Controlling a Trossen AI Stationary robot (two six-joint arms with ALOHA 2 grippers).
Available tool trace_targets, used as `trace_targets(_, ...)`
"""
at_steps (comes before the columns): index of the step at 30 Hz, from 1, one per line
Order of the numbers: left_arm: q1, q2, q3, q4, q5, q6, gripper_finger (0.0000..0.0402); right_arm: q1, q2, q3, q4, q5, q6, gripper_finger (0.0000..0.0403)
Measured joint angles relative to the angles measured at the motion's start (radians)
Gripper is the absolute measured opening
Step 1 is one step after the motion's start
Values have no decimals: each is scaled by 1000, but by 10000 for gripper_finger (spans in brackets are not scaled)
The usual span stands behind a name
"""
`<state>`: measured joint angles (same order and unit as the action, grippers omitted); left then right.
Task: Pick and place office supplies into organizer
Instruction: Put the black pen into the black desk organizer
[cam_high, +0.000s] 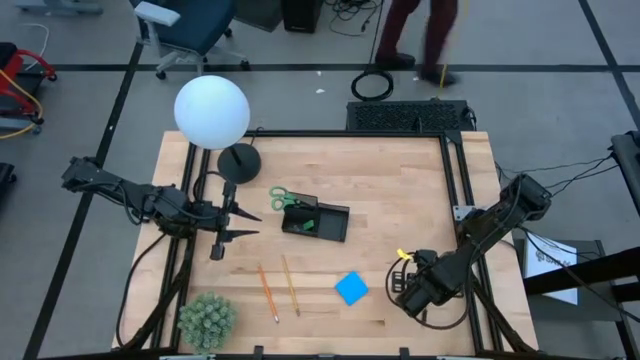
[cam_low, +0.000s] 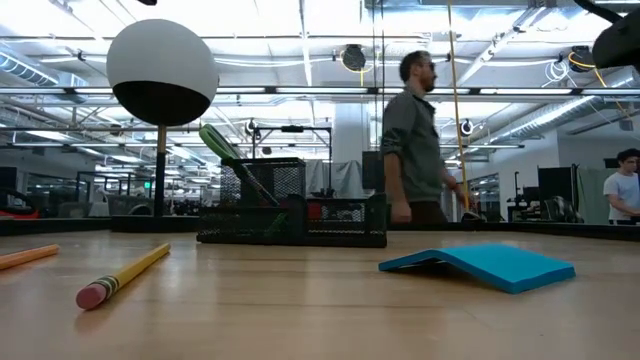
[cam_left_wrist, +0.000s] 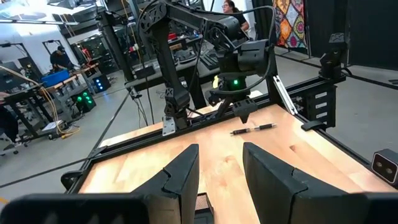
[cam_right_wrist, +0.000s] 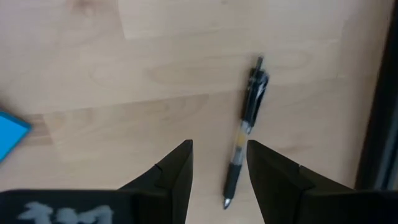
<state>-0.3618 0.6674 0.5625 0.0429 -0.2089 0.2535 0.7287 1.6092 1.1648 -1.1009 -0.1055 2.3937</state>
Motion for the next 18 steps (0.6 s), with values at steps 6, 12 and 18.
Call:
trace_targets(6, 0, 0, 0, 0, 0, 0, 131, 6, -17, 0, -33, -3, 0, 139)
trace_targets(12, 0, 0, 0, -1, 0, 0, 131, 6, -17, 0, -37, -4, 0, 139)
trace_targets(18, 0, 0, 0, -9, 0, -4, 131, 20, -18, -4, -42, -7, 2, 139)
